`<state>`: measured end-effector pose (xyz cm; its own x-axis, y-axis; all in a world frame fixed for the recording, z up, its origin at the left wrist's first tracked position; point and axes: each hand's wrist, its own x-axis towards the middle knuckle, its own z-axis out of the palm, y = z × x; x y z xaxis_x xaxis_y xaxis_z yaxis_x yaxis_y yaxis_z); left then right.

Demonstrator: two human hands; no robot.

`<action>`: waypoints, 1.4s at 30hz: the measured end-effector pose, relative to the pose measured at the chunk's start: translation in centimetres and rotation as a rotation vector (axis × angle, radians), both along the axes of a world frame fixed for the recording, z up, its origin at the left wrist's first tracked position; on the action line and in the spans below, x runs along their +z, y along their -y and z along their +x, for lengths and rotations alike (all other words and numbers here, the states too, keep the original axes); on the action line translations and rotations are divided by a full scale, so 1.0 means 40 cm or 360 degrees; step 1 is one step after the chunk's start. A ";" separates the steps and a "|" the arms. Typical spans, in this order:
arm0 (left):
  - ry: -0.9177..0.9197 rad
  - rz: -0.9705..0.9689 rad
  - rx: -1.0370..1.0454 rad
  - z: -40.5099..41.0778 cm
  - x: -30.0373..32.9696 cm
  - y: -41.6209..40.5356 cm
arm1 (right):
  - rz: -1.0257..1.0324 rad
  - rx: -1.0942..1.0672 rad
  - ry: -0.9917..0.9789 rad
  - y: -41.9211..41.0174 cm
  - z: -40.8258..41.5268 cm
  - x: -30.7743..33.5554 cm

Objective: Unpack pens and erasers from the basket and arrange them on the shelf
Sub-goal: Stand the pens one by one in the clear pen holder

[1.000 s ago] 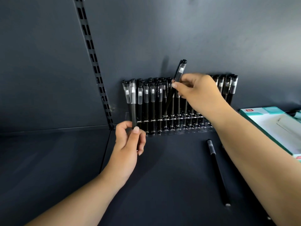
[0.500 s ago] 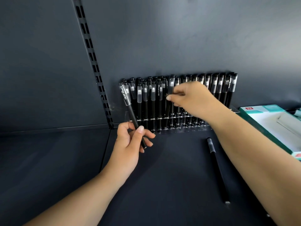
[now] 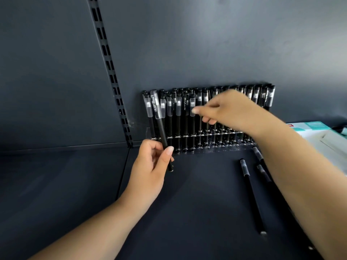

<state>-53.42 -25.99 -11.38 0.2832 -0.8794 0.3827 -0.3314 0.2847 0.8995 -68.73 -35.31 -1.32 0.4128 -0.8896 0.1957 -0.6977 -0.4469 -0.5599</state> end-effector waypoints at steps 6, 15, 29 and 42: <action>0.0241 -0.0090 0.0023 -0.009 0.004 -0.014 | 0.0402 0.0387 0.0570 -0.075 0.009 0.048; 0.1187 -0.0458 -0.0054 -0.014 0.013 0.025 | 0.0379 0.0303 0.0481 -0.057 -0.002 0.054; 0.2102 -0.0268 0.0159 -0.037 -0.038 0.109 | -0.0232 -0.0198 0.0658 0.010 -0.002 0.015; 0.2039 -0.0248 0.0190 -0.028 -0.040 0.103 | -0.0183 -0.0120 0.0380 0.027 0.007 -0.024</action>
